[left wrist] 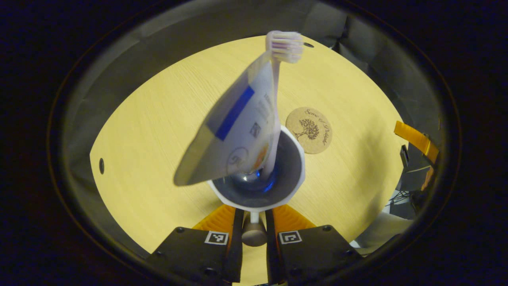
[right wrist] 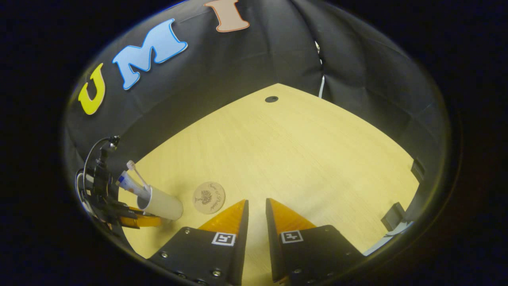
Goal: Put the toothbrush and toothpaste on the desktop into the cup, then pick up the cup and place it on the coaster on the desktop.
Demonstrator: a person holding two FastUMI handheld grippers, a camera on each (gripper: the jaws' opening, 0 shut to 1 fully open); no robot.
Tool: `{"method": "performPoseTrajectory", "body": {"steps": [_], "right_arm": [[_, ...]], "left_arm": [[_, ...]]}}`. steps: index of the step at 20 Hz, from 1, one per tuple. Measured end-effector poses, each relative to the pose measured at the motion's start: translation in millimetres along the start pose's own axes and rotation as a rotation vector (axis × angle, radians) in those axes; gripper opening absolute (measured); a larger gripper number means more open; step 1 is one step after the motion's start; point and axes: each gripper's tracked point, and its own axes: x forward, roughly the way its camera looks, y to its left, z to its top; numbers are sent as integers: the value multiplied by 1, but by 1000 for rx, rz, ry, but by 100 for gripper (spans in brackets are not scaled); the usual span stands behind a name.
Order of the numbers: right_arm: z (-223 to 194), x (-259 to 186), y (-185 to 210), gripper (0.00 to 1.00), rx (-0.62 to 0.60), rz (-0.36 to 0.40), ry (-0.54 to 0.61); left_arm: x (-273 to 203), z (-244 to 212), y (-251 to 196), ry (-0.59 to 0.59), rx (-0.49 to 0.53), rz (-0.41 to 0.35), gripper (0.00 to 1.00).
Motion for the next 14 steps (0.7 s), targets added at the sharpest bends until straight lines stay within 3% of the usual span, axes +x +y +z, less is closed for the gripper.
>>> {"method": "performPoseTrajectory", "body": {"steps": [14], "right_arm": [[-2,-9,-27,27,43,-11,-6]], "left_arm": [[3,47,-52,-65,93,-24,31]]}}
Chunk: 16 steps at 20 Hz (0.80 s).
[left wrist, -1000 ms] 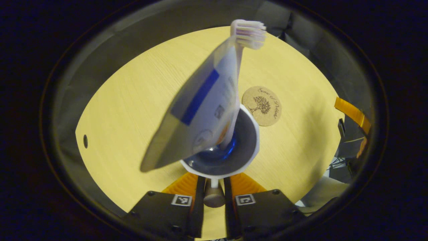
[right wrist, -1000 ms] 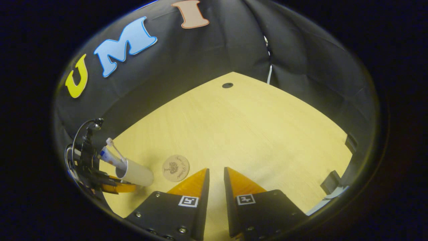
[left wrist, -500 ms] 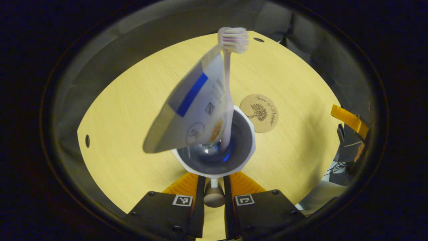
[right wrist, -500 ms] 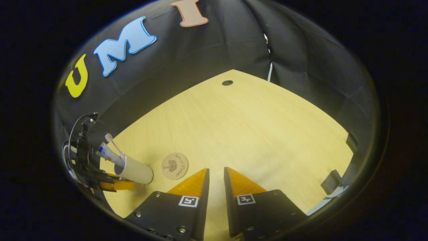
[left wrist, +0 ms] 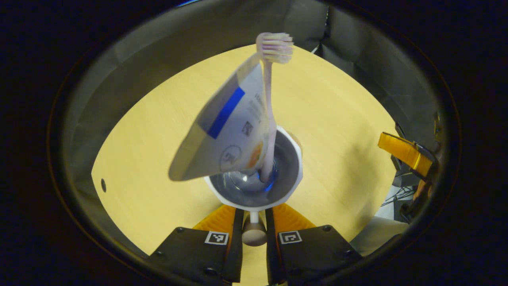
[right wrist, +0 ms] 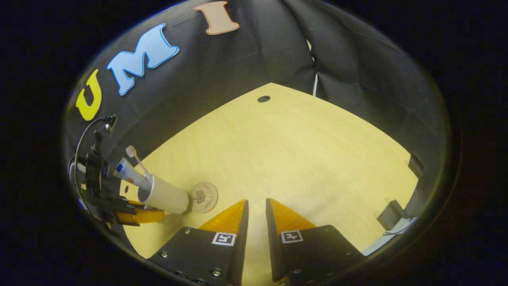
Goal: Put the toothbrush and toothpaste on the desktop into the cup, then pick up the cup and place it on the coaster on the desktop.
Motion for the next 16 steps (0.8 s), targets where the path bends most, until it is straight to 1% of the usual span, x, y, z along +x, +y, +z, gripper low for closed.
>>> {"method": "performPoseTrajectory", "body": {"steps": [4,8,11,14,16], "right_arm": [[1,-6,-20,27,25,-19,-4],[7,-11,-38,27,54,-40,-11],[9,-13,-52,27,68,-54,-11],[12,-13,-57,27,81,-60,-5],[13,-11,-60,27,88,-56,3]], "left_arm": [[14,13,-7,3,27,-9,31],[18,20,16,19,36,0,31],[28,15,20,33,28,7,31],[26,11,21,31,32,16,31],[22,9,22,23,33,31,33]]}}
